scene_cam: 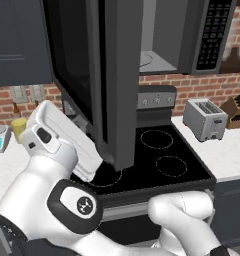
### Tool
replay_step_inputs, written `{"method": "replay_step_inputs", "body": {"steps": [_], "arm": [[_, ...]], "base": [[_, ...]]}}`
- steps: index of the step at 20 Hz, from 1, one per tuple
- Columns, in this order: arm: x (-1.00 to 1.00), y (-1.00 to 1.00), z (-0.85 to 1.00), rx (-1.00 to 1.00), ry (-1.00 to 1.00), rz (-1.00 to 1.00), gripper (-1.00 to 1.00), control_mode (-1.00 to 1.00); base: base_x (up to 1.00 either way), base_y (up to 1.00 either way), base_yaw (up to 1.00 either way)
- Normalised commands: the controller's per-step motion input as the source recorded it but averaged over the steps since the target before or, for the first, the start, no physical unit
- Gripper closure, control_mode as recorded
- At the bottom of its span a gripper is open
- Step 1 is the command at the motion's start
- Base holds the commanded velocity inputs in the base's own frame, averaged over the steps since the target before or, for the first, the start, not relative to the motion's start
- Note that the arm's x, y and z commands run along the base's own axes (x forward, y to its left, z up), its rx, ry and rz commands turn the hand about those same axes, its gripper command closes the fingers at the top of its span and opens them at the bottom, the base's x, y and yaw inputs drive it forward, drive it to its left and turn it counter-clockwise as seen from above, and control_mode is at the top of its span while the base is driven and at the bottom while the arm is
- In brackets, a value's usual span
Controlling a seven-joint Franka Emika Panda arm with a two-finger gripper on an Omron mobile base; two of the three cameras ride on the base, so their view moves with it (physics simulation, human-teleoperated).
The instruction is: Open the microwave, place the bowl with waffle inside the microwave, then close the microwave door and turn it on.
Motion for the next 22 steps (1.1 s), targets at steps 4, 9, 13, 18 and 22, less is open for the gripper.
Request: {"method": "replay_step_inputs", "body": {"steps": [4, 9, 13, 18, 22], "arm": [[0.5, -0.87, 0.38, 0.0, 0.15, 0.0, 1.0, -1.0], [0.58, -0.97, 0.45, 0.0, 0.19, 0.01, 1.0, -1.0], [0.92, -0.99, 0.45, 0.01, 0.17, 0.1, 1.0, -1.0], [1.0, -0.94, 0.31, 0.05, 0.11, 0.26, 1.0, -1.0], [1.0, -0.78, 0.28, 0.05, 0.01, 0.36, 1.0, -1.0]], "base": [[0.0, 0.0, 0.0], [0.0, 0.0, 0.0], [0.0, 0.0, 0.0], [0.0, 0.0, 0.0], [0.0, 0.0, 0.0]]}}
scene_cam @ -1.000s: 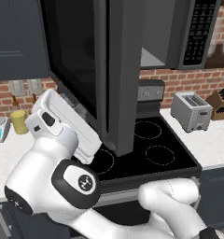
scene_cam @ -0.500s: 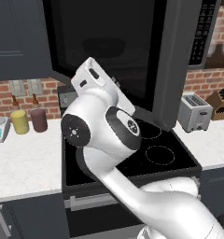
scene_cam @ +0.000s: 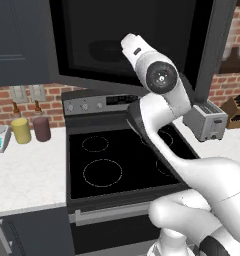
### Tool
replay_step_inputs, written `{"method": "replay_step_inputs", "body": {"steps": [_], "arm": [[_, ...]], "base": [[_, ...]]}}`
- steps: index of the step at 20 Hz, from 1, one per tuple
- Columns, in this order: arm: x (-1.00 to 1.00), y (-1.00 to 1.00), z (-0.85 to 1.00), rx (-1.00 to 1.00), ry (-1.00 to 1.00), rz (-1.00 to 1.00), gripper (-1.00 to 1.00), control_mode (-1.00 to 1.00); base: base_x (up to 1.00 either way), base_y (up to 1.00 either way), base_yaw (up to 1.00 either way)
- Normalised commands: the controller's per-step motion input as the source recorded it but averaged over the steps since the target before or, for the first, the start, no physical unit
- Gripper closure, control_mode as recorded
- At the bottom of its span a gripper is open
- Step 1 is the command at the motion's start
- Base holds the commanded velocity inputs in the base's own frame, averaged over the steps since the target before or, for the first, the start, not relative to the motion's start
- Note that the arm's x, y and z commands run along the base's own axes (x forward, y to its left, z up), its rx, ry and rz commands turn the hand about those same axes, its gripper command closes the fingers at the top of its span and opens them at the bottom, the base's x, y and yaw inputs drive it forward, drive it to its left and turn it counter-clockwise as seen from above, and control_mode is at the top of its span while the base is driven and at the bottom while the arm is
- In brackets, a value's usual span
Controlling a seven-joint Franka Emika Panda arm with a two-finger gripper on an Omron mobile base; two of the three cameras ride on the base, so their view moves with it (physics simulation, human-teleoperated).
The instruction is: Open the microwave, place the bowl with waffle inside the microwave, then close the microwave door and turn it on.
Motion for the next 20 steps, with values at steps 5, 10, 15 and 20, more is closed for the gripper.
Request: {"method": "replay_step_inputs", "body": {"steps": [5, 10, 15, 20], "arm": [[0.84, -0.51, 0.08, 0.01, -0.03, 0.45, 1.0, -1.0], [0.65, -0.13, 0.04, 0.05, -0.03, 0.36, 1.0, -1.0], [0.8, 0.0, 0.27, 0.05, 0.04, 0.15, 1.0, -1.0], [0.78, 0.05, 0.35, 0.04, 0.17, 0.01, 1.0, -1.0]], "base": [[0.0, 0.0, 0.0], [0.0, 0.0, 0.0], [0.0, 0.0, 0.0], [0.0, 0.0, 0.0]]}}
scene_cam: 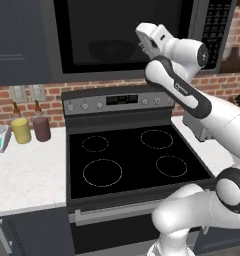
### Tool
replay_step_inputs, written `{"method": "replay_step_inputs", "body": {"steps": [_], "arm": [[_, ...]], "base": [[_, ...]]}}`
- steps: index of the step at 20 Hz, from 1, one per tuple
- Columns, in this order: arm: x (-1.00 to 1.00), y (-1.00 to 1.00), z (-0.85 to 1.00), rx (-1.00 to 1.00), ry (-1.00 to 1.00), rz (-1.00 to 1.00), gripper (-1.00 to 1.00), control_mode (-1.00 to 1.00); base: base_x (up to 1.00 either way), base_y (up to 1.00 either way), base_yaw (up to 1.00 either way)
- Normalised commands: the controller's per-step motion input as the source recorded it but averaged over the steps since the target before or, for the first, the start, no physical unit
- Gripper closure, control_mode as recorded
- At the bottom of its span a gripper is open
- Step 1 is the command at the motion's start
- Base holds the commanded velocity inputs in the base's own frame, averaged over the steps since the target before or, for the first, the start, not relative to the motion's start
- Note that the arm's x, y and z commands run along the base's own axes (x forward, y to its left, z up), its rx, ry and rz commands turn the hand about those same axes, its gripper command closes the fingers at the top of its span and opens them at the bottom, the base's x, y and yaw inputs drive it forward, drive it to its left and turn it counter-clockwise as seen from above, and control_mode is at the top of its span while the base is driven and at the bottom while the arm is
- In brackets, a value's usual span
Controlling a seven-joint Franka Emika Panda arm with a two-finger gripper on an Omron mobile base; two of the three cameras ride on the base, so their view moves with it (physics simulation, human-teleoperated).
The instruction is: Open the microwave, place the bowl with waffle inside the microwave, then close the microwave door and turn it on.
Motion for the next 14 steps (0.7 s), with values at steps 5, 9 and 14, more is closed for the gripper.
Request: {"method": "replay_step_inputs", "body": {"steps": [5, 9, 14], "arm": [[0.76, 0.29, 0.0, 0.0, 0.22, -0.1, 1.0, -1.0], [0.84, 0.21, -0.36, -0.01, 0.1, -0.2, 1.0, -1.0], [0.7, 0.04, -0.65, 0.0, 0.0, -0.15, 1.0, -1.0]], "base": [[0.0, 0.0, 0.0], [0.0, 0.0, 0.0], [0.0, 0.0, 0.0]]}}
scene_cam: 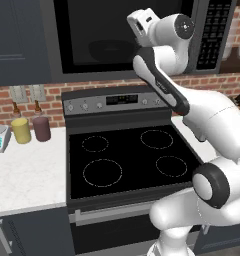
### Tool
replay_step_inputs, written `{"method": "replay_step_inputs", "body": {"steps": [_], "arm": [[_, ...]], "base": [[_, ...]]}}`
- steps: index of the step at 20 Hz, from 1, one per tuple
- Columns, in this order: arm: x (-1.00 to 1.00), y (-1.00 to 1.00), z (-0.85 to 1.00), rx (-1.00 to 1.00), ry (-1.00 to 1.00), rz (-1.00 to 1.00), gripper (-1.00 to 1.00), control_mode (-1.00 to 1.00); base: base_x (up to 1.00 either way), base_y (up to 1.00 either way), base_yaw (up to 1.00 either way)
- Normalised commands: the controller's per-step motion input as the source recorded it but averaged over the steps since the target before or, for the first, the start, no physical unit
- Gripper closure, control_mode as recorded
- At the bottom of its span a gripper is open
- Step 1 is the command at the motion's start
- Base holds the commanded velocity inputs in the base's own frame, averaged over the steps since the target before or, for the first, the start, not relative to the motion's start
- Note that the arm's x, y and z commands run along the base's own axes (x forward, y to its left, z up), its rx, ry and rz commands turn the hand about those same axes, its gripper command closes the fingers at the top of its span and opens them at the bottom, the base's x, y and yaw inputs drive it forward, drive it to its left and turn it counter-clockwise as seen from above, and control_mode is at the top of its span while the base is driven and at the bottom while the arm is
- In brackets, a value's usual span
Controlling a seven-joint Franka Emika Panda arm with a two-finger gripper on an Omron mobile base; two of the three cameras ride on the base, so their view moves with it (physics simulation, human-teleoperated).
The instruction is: Open the microwave, place the bowl with waffle inside the microwave, then close the microwave door and turn it on.
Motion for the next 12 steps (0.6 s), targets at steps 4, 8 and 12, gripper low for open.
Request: {"method": "replay_step_inputs", "body": {"steps": [4, 8, 12], "arm": [[0.26, -0.02, -0.82, 0.02, 0.0, -0.07, 1.0, -1.0], [0.2, -0.1, -0.54, 0.09, 0.0, -0.08, 1.0, -1.0], [-0.11, -0.15, -0.06, 0.12, 0.0, -0.06, 1.0, -1.0]], "base": [[0.0, 0.0, 0.0], [0.0, 0.0, 0.0], [0.0, 0.0, 0.0]]}}
